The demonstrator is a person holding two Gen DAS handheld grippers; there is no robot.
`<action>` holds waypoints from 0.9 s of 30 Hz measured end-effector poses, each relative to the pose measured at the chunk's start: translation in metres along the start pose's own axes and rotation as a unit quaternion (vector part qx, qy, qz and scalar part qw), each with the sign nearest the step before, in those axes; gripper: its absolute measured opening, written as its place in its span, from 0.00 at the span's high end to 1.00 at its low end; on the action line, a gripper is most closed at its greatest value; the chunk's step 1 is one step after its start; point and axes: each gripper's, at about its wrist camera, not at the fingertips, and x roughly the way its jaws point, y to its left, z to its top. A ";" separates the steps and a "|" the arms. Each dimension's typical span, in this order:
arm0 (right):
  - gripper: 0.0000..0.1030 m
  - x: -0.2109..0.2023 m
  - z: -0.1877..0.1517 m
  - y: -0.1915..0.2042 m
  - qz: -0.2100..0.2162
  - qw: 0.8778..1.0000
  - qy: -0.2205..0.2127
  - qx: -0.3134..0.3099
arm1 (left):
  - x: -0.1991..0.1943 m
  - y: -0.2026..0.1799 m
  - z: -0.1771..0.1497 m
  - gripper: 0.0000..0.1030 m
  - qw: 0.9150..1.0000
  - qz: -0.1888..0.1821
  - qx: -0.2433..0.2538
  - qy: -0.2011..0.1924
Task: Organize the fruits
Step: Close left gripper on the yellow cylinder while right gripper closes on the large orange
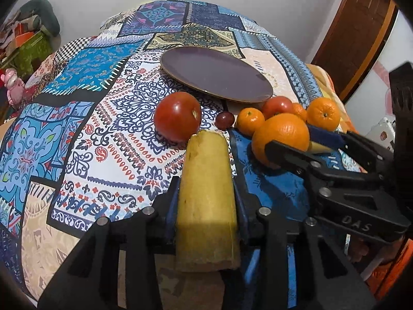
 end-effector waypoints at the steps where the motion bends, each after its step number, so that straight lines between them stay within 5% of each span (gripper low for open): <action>1: 0.37 0.001 0.000 0.001 -0.004 1.000 0.000 -0.004 | 0.001 -0.001 0.000 0.62 1.000 0.002 0.002 0.001; 7: 0.40 0.001 0.002 -0.003 -0.004 1.000 0.000 -0.006 | 0.008 0.003 0.004 0.61 1.000 -0.003 0.001 0.001; 13: 0.41 -0.010 -0.001 -0.009 0.044 0.999 0.013 0.026 | 0.014 -0.010 0.005 0.62 0.999 0.033 0.040 0.000; 27: 0.41 -0.029 -0.021 -0.008 0.066 0.997 0.030 0.029 | -0.005 -0.005 -0.011 0.62 0.999 0.015 0.041 0.013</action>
